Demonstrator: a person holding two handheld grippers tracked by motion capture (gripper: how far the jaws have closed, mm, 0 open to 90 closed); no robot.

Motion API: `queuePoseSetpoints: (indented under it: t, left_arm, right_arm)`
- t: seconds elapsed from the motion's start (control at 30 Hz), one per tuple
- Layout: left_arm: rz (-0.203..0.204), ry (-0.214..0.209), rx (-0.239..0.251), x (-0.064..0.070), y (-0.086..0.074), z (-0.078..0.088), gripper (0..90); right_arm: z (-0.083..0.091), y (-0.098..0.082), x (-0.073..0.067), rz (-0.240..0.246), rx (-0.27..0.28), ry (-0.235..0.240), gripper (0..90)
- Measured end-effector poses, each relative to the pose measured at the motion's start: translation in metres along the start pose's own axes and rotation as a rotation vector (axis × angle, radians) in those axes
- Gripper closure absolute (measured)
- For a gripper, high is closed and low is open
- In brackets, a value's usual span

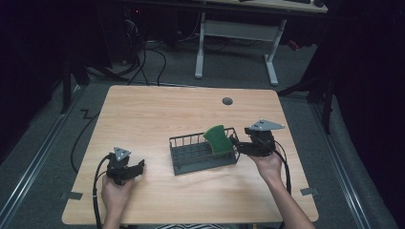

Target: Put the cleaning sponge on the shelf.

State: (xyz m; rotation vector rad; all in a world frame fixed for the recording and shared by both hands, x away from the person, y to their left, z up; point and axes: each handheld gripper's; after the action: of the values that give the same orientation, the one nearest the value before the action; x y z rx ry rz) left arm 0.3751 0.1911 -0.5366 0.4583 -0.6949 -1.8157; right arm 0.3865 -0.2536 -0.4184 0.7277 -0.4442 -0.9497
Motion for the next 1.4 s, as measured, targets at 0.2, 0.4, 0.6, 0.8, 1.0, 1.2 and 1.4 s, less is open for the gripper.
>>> queuePoseSetpoints:
  t: [0.2, 0.4, 0.6, 0.8, 1.0, 1.2, 1.4]
  left_arm:
    - [0.000, -0.001, 0.000, 0.000, 0.000, 0.000, 28.7]
    - [-0.001, 0.000, 0.000, 0.000, 0.000, 0.000, 28.7]
    - [-0.001, -0.001, 0.000, 0.000, 0.000, 0.000, 28.6]
    - [-0.005, 0.003, -0.002, 0.000, 0.000, 0.000, 28.7]
    - [-0.004, 0.002, -0.002, 0.000, 0.000, 0.000, 28.7]
    - [-0.004, 0.001, -0.002, 0.000, 0.000, 0.000, 28.6]
    - [-0.004, 0.001, -0.002, 0.000, 0.000, 0.000, 28.6]
  right_arm:
    - [0.007, -0.005, 0.007, -0.022, 0.008, -0.006, 32.4]
    - [0.016, -0.007, 0.015, -0.061, 0.036, -0.003, 32.6]
    - [0.022, -0.015, 0.021, -0.089, 0.046, -0.011, 32.9]
    - [0.030, -0.025, 0.031, -0.119, 0.044, -0.023, 32.9]
    - [0.036, -0.036, 0.040, -0.143, 0.050, -0.032, 32.9]
    - [0.044, -0.048, 0.047, -0.168, 0.063, -0.042, 32.9]
    - [0.048, -0.059, 0.053, -0.193, 0.060, -0.042, 33.0]
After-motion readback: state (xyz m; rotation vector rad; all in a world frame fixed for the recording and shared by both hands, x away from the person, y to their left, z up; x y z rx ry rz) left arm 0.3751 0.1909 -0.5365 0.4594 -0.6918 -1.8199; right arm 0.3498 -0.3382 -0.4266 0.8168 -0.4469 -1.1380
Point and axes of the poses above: each handheld gripper's, and its own axes: z roughly backward along the jaws, y roughly out of its top, x roughly to its right, and after that the axes turned 7 degrees about -x, right-handed
